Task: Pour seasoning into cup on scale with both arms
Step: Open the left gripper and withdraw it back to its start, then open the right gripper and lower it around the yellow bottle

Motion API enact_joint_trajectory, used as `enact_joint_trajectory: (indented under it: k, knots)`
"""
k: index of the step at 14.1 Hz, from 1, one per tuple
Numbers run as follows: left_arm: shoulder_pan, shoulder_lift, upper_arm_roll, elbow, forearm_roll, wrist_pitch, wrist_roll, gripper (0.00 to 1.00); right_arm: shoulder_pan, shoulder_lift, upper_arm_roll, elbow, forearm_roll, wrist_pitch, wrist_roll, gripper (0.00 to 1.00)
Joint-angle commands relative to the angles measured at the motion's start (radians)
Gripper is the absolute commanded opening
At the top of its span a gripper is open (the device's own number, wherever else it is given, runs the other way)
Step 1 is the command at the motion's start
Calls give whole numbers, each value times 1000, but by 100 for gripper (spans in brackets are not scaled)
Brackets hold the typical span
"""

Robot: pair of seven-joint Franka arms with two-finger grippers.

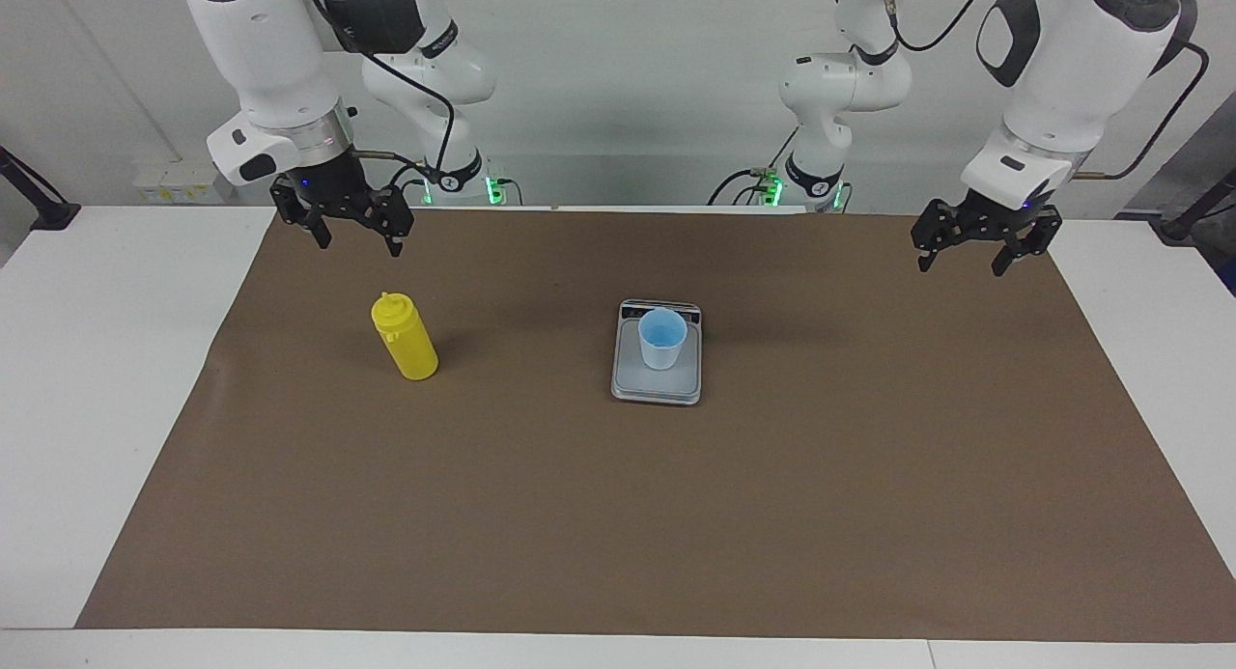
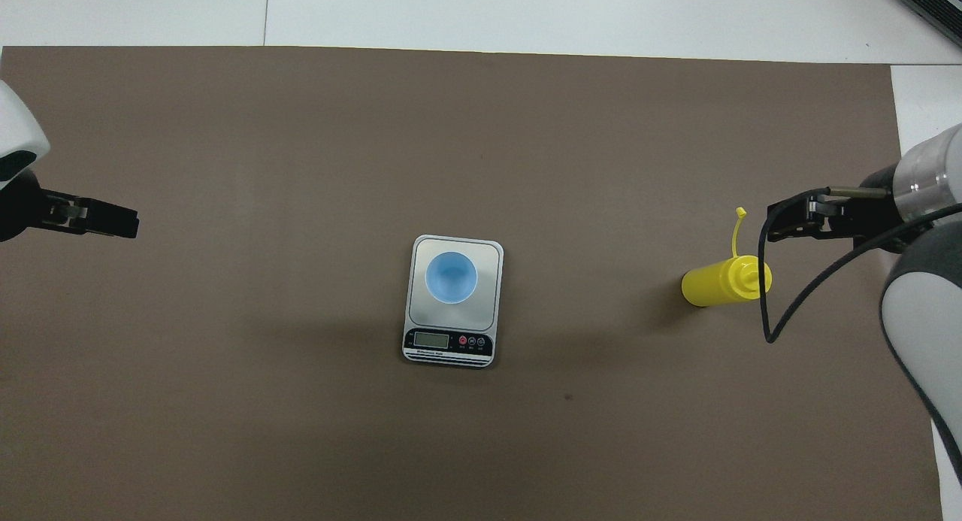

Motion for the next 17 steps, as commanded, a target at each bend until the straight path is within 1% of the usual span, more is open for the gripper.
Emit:
enact_joint_trajectory:
  k: [1, 4, 9, 12, 13, 16, 17]
  knots:
    - [17, -9, -7, 3, -14, -26, 27, 100, -10, -13, 1, -11, 3, -9, -18, 100]
    - [19, -9, -4, 12, -16, -60, 28, 100, -10, -13, 1, -11, 3, -9, -16, 100]
    - [22, -9, -7, 12, -16, -48, 19, 100, -7, -13, 3, -9, 3, -6, -21, 100]
    - [41, -6, -13, 15, -19, -46, 19, 100, -27, -11, 0, -21, 4, 42, 6, 100]
    - [63, -3, -21, 16, -26, -48, 19, 100, -54, -13, 0, -28, 4, 69, 63, 100]
    - [94, 3, -42, 16, -45, -45, 17, 100, -105, -13, 0, -66, 9, 103, 320, 100]
    - [98, 2, -44, 16, -45, -46, 17, 100, -124, -11, 0, -89, 42, 126, 380, 100]
